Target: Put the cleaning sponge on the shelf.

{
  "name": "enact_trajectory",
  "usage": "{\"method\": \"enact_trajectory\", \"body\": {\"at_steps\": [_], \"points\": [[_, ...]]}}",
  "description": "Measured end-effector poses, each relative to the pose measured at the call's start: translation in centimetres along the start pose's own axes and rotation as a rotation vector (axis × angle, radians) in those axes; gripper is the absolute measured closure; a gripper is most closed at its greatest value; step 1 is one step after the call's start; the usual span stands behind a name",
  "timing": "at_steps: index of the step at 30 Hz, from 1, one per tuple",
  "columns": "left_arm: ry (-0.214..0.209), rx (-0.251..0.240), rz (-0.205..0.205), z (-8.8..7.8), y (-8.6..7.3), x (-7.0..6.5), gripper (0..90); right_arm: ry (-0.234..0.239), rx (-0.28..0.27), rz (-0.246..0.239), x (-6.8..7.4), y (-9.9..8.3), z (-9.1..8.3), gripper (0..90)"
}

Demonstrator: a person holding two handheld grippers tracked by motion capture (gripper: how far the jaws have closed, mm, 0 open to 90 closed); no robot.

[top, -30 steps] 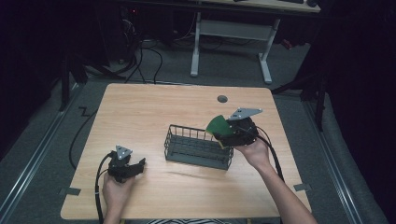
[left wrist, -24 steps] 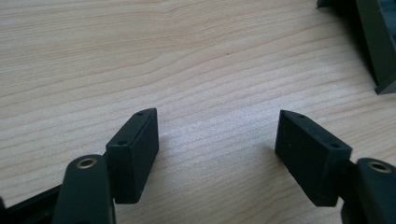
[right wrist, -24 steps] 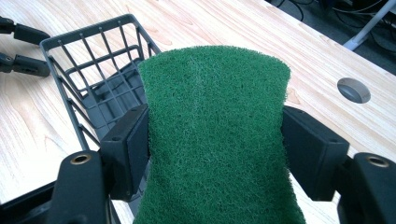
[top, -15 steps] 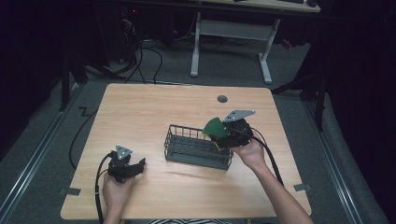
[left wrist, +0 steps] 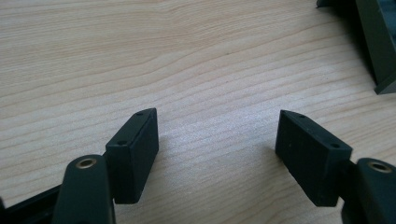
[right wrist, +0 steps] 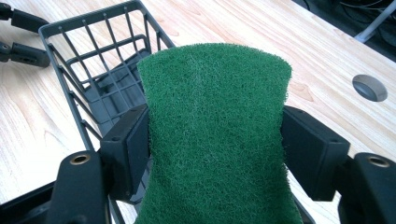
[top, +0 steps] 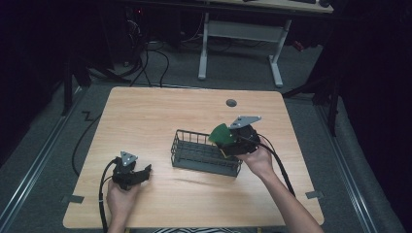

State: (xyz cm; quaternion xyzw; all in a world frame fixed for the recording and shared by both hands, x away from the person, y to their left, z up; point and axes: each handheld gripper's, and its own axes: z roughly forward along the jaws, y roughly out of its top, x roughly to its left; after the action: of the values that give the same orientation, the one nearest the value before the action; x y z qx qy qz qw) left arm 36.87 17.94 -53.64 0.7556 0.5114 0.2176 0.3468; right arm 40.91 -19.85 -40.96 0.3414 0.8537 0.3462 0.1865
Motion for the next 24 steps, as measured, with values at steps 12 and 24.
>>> {"method": "enact_trajectory", "body": {"at_steps": [12, 24], "points": [[-0.001, -0.002, -0.002, 0.0, 0.0, 0.0, 30.7, -0.007, 0.029, -0.015, 0.3, -0.1, 0.7, 29.5], [-0.001, 0.000, 0.000, 0.0, 0.0, 0.0, 30.6, -0.006, 0.047, -0.035, 0.6, -0.2, 1.1, 29.4]]}}
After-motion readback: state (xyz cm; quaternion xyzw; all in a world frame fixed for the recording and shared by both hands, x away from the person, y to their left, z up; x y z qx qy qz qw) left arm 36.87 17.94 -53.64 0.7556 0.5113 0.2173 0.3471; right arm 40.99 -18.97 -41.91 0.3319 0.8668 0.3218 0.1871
